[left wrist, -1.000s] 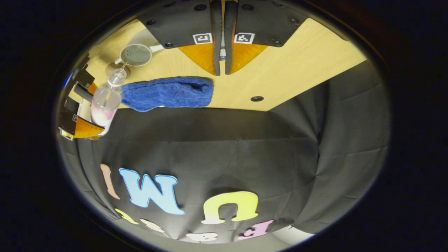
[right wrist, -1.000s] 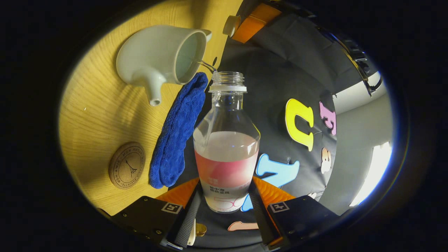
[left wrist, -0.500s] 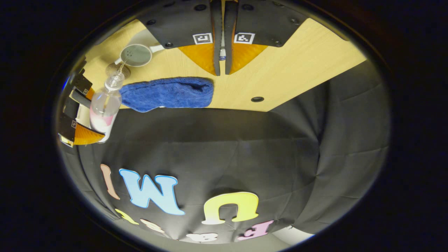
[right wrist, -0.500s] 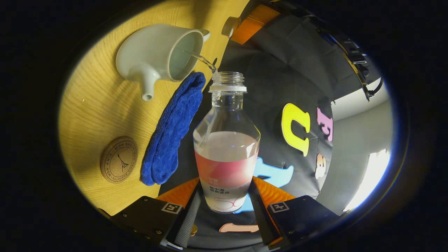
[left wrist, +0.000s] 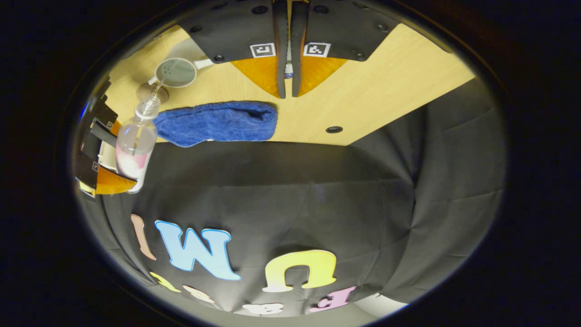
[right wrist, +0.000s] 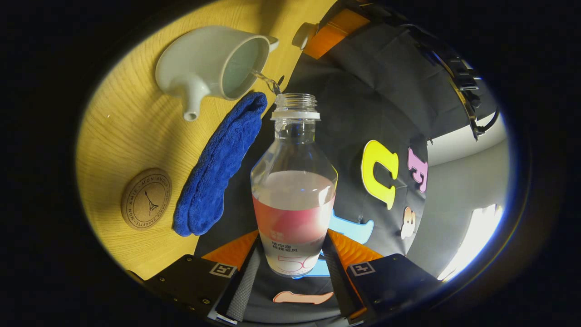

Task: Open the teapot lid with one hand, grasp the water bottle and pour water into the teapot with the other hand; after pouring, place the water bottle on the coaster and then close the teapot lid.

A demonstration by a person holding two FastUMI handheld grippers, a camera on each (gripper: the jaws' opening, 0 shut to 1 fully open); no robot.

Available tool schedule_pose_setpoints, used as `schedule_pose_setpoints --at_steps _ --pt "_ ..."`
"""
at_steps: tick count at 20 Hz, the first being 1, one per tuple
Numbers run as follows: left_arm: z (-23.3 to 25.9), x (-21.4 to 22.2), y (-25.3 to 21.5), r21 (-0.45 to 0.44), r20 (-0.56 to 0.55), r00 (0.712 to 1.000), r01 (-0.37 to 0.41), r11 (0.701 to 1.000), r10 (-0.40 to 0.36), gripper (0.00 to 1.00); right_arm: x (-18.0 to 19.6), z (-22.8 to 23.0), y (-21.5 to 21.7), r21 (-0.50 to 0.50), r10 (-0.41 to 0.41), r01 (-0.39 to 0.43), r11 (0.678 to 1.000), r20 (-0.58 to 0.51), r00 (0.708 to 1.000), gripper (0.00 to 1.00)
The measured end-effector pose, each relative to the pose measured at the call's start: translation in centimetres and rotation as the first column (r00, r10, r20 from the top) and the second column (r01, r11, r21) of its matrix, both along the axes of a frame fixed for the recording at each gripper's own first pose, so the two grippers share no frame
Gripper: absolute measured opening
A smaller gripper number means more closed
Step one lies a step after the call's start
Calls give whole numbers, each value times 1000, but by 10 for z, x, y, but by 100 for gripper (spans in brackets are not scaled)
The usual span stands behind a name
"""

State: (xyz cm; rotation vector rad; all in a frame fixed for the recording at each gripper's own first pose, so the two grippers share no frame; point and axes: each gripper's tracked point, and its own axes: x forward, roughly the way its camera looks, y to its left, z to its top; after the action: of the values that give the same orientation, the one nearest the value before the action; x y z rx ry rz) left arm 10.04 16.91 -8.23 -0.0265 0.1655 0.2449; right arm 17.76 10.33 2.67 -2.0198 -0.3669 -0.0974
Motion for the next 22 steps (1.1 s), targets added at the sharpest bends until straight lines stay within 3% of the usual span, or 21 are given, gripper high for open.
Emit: schedule_pose_setpoints --at_steps 22 --pt "2 0 1 2 2 1000 -1 1000 1 10 -11 9 30 -214 95 -68 974 118 988 75"
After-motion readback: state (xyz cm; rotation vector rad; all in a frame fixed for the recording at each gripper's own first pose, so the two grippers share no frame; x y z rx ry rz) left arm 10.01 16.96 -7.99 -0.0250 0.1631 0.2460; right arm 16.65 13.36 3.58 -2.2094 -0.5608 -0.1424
